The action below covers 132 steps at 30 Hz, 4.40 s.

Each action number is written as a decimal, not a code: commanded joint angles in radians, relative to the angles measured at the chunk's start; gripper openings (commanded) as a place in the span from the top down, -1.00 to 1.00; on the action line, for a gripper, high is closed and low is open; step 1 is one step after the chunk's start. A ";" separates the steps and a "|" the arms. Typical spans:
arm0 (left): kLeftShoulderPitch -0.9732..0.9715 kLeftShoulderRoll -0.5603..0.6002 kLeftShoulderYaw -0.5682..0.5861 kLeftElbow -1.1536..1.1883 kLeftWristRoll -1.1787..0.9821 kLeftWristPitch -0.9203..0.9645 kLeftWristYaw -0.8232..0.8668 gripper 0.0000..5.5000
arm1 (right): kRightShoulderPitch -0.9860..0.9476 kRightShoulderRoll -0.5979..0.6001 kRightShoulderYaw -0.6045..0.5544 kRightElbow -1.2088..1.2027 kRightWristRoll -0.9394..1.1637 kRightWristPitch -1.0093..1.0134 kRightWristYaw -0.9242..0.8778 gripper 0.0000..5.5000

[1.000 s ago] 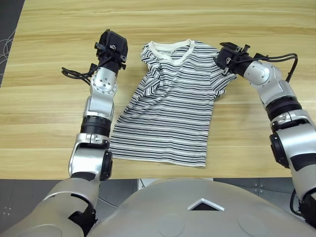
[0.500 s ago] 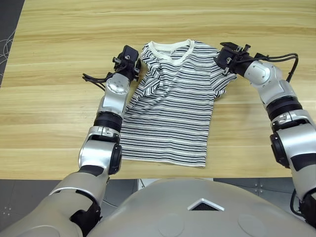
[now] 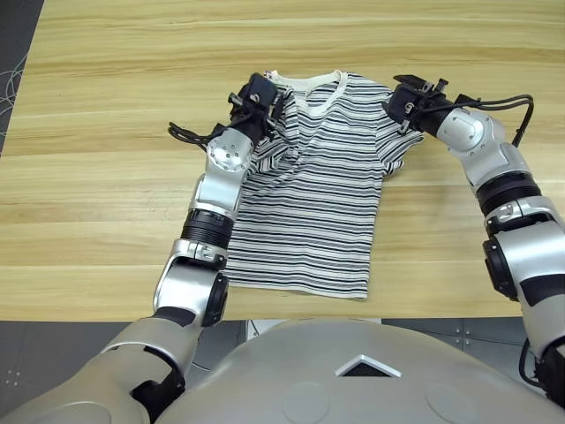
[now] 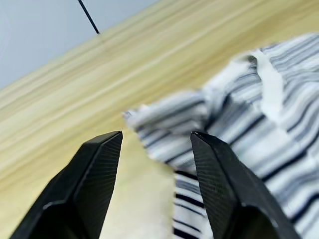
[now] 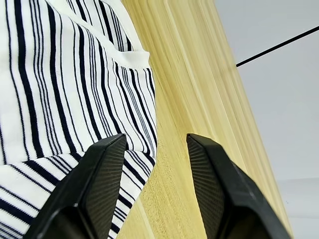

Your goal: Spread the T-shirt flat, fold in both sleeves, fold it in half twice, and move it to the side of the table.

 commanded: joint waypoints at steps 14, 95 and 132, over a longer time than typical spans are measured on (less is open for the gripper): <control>-0.255 0.049 -0.044 0.536 0.095 -0.162 0.116 0.07 | -0.009 -0.006 -0.002 -0.002 0.000 -0.002 0.006 0.17; -0.406 0.388 0.248 0.558 -0.045 -0.253 0.360 0.07 | -0.146 0.164 -0.479 0.336 0.512 0.581 0.314 0.92; -0.425 0.338 0.244 0.578 -0.052 -0.258 0.366 0.07 | -0.275 0.303 -0.289 0.164 0.394 0.459 0.396 0.95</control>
